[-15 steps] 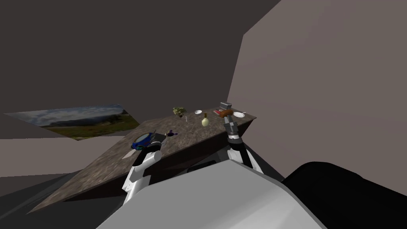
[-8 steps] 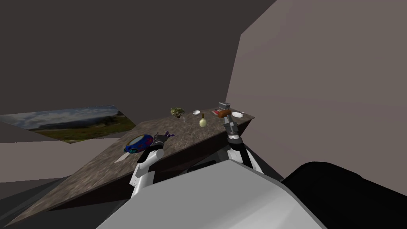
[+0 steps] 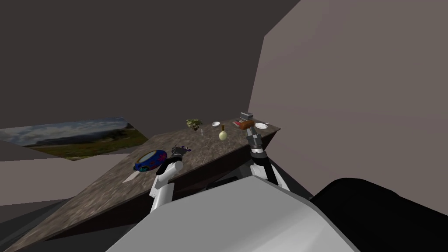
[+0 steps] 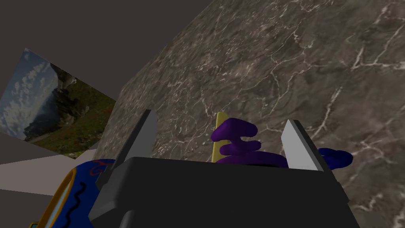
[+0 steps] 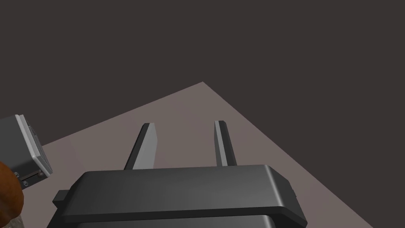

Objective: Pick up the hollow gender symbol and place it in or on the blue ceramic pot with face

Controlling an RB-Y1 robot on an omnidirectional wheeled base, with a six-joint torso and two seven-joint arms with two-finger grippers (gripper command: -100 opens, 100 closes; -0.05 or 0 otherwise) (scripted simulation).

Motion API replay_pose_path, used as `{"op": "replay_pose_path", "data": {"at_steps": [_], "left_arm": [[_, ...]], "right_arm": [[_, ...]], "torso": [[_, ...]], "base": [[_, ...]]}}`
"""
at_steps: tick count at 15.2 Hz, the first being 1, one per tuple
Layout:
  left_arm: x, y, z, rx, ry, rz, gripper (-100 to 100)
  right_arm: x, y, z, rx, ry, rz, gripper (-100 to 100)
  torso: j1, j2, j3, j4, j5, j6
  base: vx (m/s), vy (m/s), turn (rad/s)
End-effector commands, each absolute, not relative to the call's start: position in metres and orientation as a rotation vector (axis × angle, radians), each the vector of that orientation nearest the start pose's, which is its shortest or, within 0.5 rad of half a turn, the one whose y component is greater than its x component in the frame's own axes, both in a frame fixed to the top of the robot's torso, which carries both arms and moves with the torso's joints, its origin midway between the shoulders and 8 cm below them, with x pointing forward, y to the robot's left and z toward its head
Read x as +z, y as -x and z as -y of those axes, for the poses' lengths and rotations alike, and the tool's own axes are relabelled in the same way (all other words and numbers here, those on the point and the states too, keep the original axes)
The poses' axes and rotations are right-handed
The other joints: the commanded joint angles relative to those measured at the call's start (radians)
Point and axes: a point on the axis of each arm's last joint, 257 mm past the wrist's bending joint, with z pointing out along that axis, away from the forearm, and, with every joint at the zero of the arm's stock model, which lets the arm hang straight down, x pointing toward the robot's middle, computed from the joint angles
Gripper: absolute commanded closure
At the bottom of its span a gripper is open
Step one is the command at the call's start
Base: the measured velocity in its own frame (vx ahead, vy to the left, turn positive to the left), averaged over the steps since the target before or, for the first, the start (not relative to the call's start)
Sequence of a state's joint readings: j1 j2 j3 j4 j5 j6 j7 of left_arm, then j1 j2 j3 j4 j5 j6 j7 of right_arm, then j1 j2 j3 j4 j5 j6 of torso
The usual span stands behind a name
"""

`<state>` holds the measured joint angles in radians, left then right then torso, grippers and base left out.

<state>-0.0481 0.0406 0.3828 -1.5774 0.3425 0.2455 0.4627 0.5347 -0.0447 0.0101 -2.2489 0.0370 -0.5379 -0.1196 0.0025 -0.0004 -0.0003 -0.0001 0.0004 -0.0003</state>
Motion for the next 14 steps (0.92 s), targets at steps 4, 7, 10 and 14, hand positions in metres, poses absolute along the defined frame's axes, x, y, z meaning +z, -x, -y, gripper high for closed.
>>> {"op": "replay_pose_path", "data": {"at_steps": [4, 7, 10, 14], "left_arm": [[-0.253, -0.525, -0.406, -1.451, 1.943, -0.490, 100], [-0.252, -0.514, -0.407, -1.451, 1.939, -0.494, 100], [-0.242, -0.514, -0.419, -1.438, 1.911, -0.511, 100], [-0.223, -0.515, -0.435, -1.430, 1.868, -0.529, 100]], "right_arm": [[0.006, -0.342, 0.271, 1.386, -0.672, -0.660, 0], [0.006, -0.342, 0.271, 1.386, -0.672, -0.660, 0], [0.006, -0.342, 0.271, 1.386, -0.672, -0.660, 0], [0.006, -0.342, 0.271, 1.386, -0.672, -0.660, 0]], "torso": [[-0.002, 0.002, 0.001, 0.001, -0.001, -0.001], [-0.003, 0.003, 0.002, 0.001, -0.001, -0.001], [-0.005, 0.004, 0.003, 0.001, -0.002, 0.000], [0.000, 0.005, 0.004, 0.003, -0.003, -0.002]], "base": [[0.000, 0.002, -0.008], [-0.008, -0.018, 0.017], [-0.020, -0.025, 0.019], [-0.018, 0.032, 0.002]]}}
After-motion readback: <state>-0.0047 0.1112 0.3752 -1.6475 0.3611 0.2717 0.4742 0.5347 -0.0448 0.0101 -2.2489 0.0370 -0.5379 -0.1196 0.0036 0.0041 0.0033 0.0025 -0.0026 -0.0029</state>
